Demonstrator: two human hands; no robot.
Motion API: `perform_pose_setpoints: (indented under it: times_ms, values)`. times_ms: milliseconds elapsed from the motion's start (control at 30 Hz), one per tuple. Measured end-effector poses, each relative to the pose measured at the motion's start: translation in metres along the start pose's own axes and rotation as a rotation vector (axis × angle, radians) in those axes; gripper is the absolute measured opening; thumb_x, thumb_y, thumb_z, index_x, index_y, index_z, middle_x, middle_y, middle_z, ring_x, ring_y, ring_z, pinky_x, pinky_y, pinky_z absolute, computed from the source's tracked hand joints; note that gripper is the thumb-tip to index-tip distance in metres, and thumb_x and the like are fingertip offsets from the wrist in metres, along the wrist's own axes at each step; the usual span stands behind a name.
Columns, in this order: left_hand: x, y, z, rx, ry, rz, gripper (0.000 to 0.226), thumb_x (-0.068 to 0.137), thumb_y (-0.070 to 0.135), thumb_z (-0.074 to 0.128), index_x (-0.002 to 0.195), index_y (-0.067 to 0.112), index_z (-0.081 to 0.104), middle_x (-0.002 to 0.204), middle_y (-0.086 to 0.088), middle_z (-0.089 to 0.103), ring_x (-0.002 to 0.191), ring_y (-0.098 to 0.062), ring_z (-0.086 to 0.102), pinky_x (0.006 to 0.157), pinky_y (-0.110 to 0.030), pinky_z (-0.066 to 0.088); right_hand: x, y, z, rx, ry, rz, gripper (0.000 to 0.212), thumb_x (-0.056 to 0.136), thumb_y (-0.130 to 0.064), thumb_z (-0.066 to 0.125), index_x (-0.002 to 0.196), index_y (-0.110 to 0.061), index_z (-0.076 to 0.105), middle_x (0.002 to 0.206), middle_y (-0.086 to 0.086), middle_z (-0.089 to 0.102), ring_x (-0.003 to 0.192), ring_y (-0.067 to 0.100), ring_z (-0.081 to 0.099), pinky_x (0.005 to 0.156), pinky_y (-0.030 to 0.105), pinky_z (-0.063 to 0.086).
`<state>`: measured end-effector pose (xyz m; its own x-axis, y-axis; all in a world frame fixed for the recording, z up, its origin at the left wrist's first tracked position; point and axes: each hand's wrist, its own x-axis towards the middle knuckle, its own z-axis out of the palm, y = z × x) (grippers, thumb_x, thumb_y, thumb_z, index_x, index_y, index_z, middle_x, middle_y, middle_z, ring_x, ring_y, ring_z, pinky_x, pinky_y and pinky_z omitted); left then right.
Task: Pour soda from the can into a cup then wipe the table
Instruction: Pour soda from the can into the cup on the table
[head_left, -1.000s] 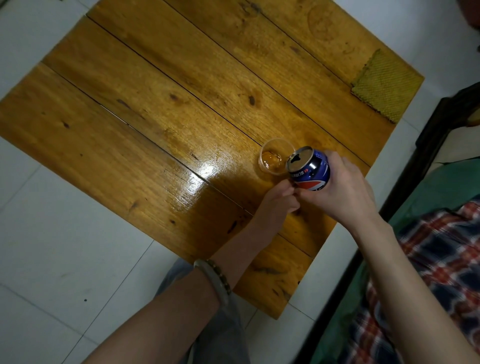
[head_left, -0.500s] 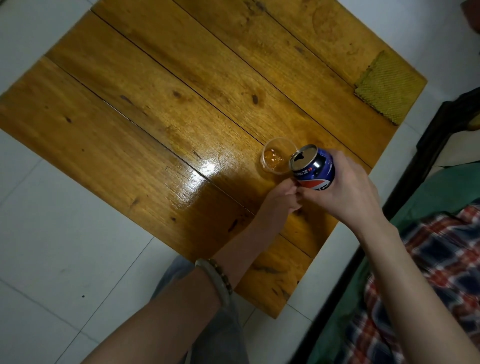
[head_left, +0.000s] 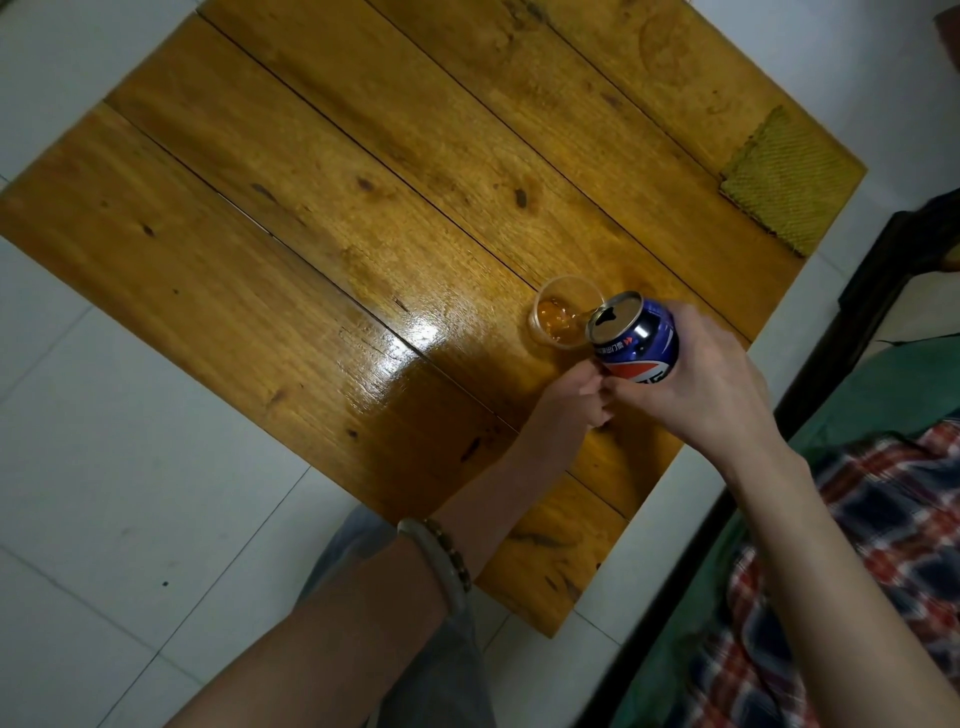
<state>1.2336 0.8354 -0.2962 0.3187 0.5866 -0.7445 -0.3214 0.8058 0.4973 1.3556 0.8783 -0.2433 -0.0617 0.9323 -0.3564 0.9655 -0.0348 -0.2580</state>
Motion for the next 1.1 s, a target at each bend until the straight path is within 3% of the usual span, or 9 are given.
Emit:
perform_pose_setpoints:
  times_ms: [400,833,1100]
  values:
    - [0.001,-0.001,-0.002,0.061,0.05,0.06,0.046,0.083,0.008,0.046,0.129,0.005,0.049,0.135,-0.024,0.05,0.127,-0.039,0.047,0.107,-0.05,0.039,0.0,-0.003,-0.002,-0.004,0.005,0.002,0.077,0.063,-0.051,0.075,0.125,-0.019,0.043,0.109,0.006,0.057,0.099,0.026,0.055,0.079,0.05,0.051]
    - [-0.003,0.001,0.0,0.036,0.002,0.056,0.039,0.092,-0.005,0.041,0.13,0.001,0.047,0.136,-0.026,0.048,0.127,-0.04,0.046,0.108,-0.051,0.038,-0.001,-0.002,-0.004,-0.01,0.006,0.015,0.077,0.062,-0.051,0.074,0.126,-0.02,0.043,0.11,0.005,0.057,0.101,0.027,0.054,0.08,0.05,0.05]
    - [-0.005,0.021,0.017,0.047,0.08,-0.056,0.045,0.093,-0.014,0.032,0.136,-0.003,0.04,0.14,-0.024,0.044,0.132,-0.034,0.042,0.112,-0.046,0.033,-0.001,-0.001,-0.005,-0.028,-0.001,0.016,0.078,0.063,-0.05,0.075,0.126,-0.019,0.043,0.111,0.006,0.057,0.102,0.027,0.054,0.081,0.05,0.05]
